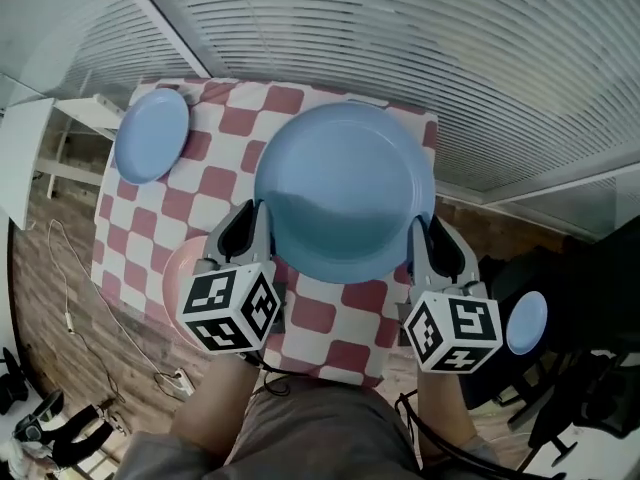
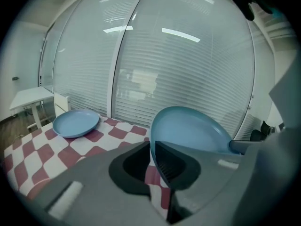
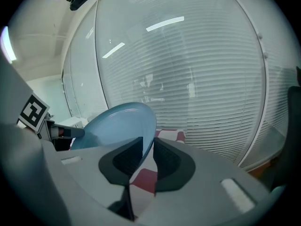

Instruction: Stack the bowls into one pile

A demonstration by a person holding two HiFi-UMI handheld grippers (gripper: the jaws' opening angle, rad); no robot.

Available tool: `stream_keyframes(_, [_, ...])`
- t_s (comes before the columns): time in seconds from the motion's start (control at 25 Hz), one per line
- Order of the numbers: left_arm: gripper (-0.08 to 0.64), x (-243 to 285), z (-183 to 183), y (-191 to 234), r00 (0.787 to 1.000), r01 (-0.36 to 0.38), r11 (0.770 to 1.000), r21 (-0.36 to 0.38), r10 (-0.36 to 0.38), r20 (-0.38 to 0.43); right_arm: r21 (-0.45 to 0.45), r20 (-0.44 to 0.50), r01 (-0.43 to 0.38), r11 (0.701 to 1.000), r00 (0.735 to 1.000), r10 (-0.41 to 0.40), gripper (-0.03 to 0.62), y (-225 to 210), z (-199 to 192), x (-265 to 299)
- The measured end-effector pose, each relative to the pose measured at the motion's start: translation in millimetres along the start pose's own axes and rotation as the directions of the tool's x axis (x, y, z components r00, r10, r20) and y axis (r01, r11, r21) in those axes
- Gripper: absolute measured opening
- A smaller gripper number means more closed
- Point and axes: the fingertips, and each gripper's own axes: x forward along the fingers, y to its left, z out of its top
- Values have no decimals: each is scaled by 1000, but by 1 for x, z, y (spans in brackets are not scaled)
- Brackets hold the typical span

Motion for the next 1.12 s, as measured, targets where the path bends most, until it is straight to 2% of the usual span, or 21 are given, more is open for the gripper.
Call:
stream_keyframes(0.24, [38,-73,-20,-25,999,-17,1000,-17,18,42,-37,28,-36,999,999,37,94,4,-8,-69])
stream_keyframes(0.52, [40,-172,-81,-34,995,-97,992,-74,99,23,-66,-16,-133,989,991,132,91,25,-50,-146])
stream_keyframes(0.64, [43,-207,-102,-18,987,-156,982,-109,159,13,-97,-34,-200,975,980,198,89,49,-62,-158])
stream_keyframes(0.8, [41,-240,-112,7,975,-216,967,-132,220,16,-118,-49,-260,958,965,256,92,84,-73,-166])
stream_keyframes(1.12, [43,-270,-126,83,953,-299,936,-185,304,2,-161,-95,-344,925,938,332,91,163,-87,-139])
